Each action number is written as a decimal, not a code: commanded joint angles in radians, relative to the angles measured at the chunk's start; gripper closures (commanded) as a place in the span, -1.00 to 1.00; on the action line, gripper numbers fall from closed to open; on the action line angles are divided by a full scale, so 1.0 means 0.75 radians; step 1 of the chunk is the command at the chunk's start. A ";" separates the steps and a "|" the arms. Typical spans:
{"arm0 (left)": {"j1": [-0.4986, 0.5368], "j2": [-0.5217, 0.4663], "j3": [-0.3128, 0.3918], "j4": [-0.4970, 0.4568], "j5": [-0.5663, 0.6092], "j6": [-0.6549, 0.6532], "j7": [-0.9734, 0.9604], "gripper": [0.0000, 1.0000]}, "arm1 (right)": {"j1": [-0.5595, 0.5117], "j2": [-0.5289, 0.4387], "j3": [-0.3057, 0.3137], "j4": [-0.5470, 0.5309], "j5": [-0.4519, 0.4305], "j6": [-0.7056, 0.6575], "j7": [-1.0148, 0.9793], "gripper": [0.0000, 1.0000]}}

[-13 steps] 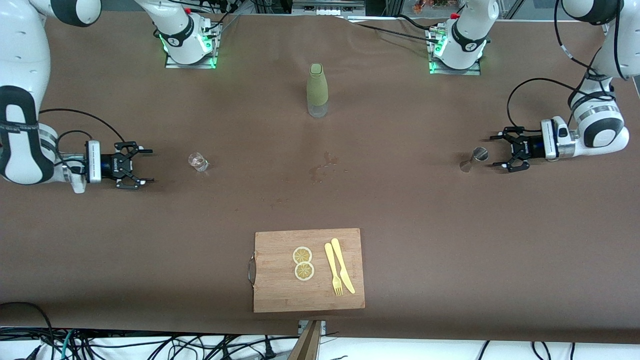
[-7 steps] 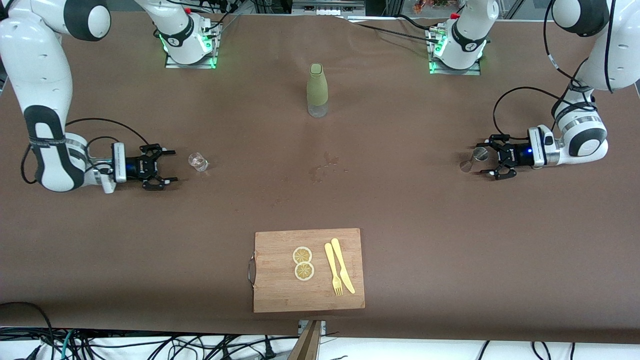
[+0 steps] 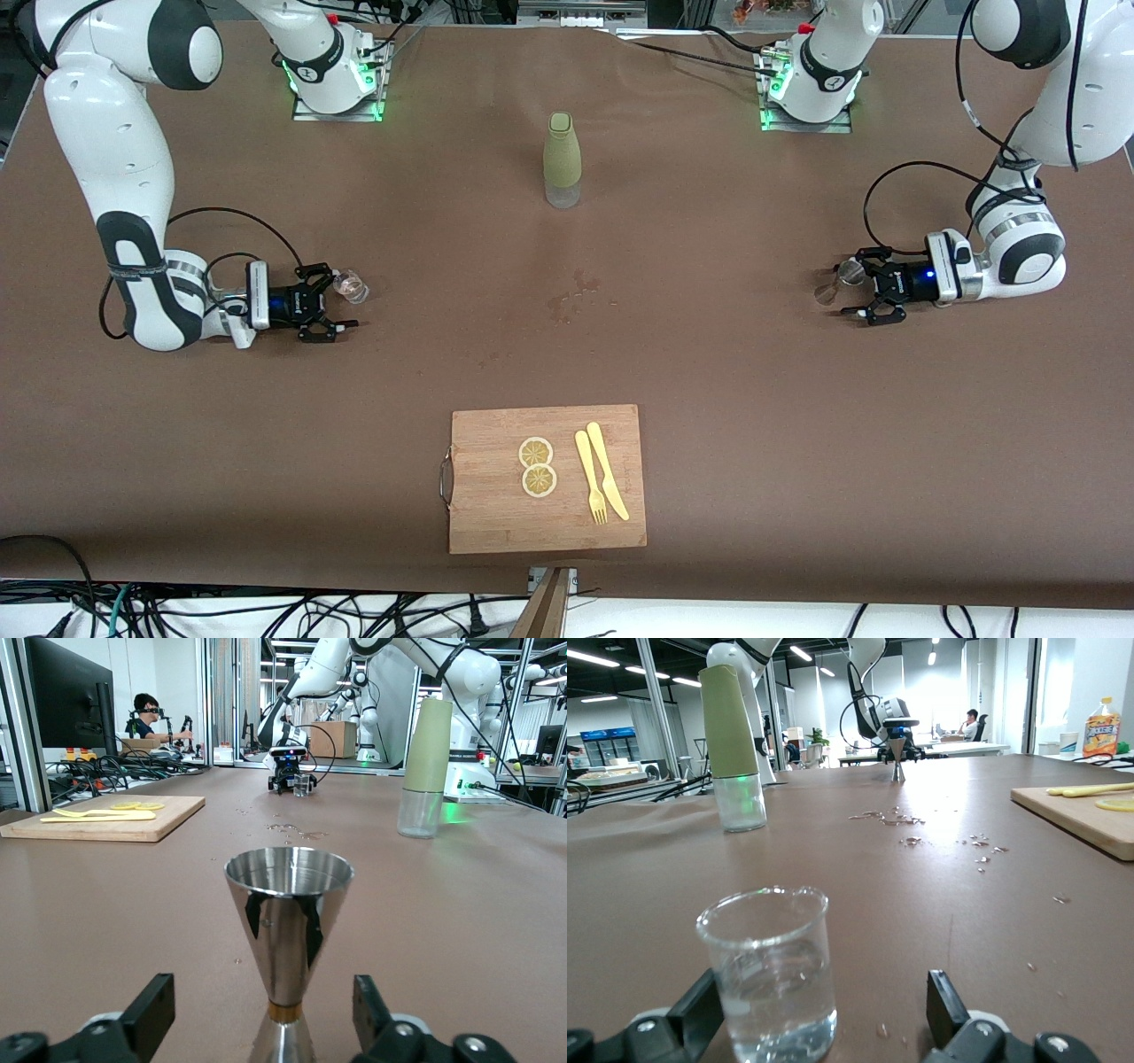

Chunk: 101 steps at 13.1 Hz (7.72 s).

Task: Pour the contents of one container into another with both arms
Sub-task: 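Close the right gripper on the beaker while the left gripper grasps the jigger, then lift the beaker with the right gripper while the left gripper brings the jigger, then tilt the beaker with the right gripper, pouring liquid into the jigger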

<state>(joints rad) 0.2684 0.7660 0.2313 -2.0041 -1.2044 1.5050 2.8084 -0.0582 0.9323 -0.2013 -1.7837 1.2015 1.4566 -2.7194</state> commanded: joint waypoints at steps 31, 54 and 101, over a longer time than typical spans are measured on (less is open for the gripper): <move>0.010 0.038 0.035 -0.001 0.025 -0.070 0.463 1.00 | 0.076 -0.558 0.245 -0.185 0.010 0.224 0.520 0.78; -0.860 -0.070 -0.417 0.040 -1.140 0.585 -0.276 1.00 | 0.112 -0.871 0.737 -0.164 0.216 0.805 1.110 0.91; -1.601 -0.162 -0.100 0.199 -2.002 0.926 -0.329 1.00 | 0.135 -0.981 0.825 -0.242 -0.639 0.979 1.441 0.91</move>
<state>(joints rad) -0.9414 0.6729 0.1797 -1.8354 -2.5805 2.1851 2.5203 0.0412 0.2123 0.4072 -1.9646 0.7454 2.1814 -1.6706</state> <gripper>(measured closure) 0.789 0.872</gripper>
